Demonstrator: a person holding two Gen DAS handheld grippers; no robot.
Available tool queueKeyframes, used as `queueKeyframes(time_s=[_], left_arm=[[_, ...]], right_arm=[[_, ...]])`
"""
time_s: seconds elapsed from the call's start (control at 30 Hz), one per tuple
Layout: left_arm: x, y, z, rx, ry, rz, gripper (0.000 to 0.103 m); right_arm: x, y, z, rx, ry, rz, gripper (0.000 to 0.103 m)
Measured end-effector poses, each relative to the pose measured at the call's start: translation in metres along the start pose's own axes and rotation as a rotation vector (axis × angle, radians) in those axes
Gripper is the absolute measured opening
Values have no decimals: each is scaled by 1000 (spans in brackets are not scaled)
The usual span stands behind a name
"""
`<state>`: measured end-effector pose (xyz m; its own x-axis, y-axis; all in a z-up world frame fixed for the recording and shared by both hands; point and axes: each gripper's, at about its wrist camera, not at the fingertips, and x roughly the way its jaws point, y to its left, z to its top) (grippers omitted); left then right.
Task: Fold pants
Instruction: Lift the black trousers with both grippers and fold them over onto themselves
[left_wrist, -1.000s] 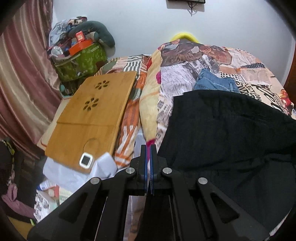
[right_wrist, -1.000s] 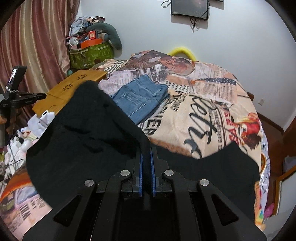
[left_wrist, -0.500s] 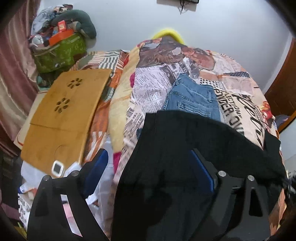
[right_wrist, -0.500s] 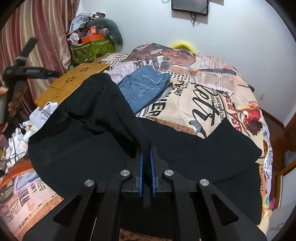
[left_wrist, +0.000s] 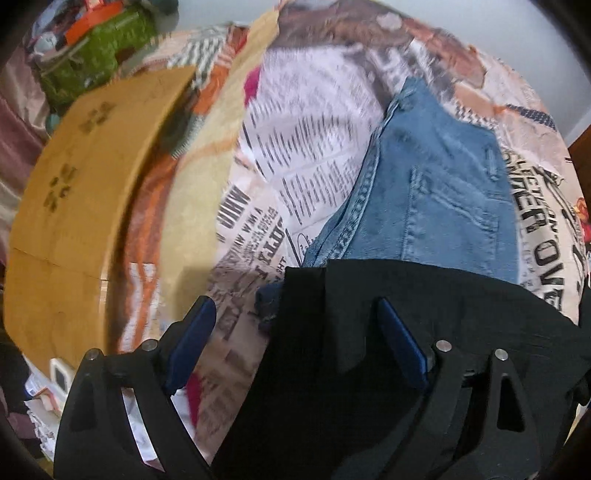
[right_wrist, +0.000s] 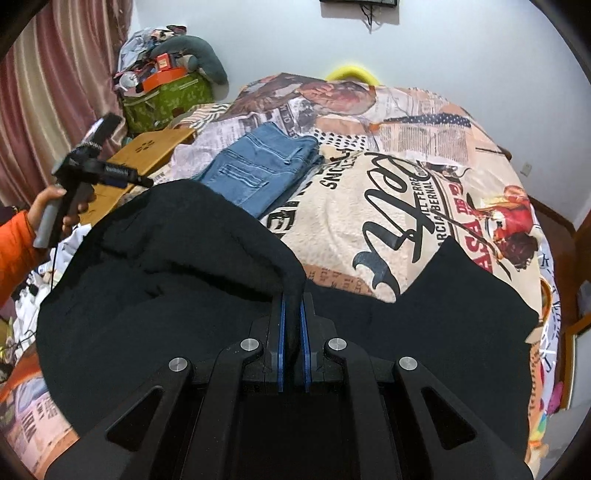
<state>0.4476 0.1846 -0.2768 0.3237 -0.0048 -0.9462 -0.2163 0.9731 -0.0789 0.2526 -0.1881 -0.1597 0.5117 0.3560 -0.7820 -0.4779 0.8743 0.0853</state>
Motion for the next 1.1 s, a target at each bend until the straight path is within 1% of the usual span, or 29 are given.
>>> queueKeyframes(time_s=[0.1,0.17,0.2,0.23,0.3,0.37,0.43,0.53,0.57,0.6,0.63,0.67,0.73,0.8,0.9,1.1], left_arm=[[18,0,2,-22,29,-64,89],[23,-5,0,-13,14,-73,89],[24,-9,-1,6,-3,-60,85],[24,-14,-3,27,-21,-40,76],[22,-23,-6,79,-55,16,71],[17,-26,-8,103,-79,46,64],[7,-27,-12,108,-101,63,50],[-11,-27,-19,97,-135,84,36],[-18,-28,-23,98,-151,95,34],[-27,-28,-29,104,-169,114,22],[-33,-30,-32,112,-182,154,5],[-40,-31,-37,120,-188,169,1],[-55,-27,-43,115,-200,132,1],[-78,-25,-54,122,-237,136,1],[-109,-20,-67,120,-287,122,1],[-159,0,-101,79,-341,95,1]], right_arm=[[11,-5,3,-8,21,-11,6],[18,-11,4,3,37,-7,6],[22,-13,4,13,45,-3,6],[24,-16,3,20,49,-1,6],[28,-19,2,30,56,0,6],[31,-21,0,39,61,3,6],[31,-20,0,40,60,3,6],[28,-18,0,43,50,8,6],[26,-18,2,44,47,13,6],[23,-17,3,43,42,13,6],[20,-16,4,41,33,12,6],[15,-14,5,38,24,8,6],[6,-10,6,35,9,15,6],[-3,-5,7,26,-1,16,6],[-17,5,7,-4,-11,17,6],[-37,22,-1,-35,-28,28,6]])
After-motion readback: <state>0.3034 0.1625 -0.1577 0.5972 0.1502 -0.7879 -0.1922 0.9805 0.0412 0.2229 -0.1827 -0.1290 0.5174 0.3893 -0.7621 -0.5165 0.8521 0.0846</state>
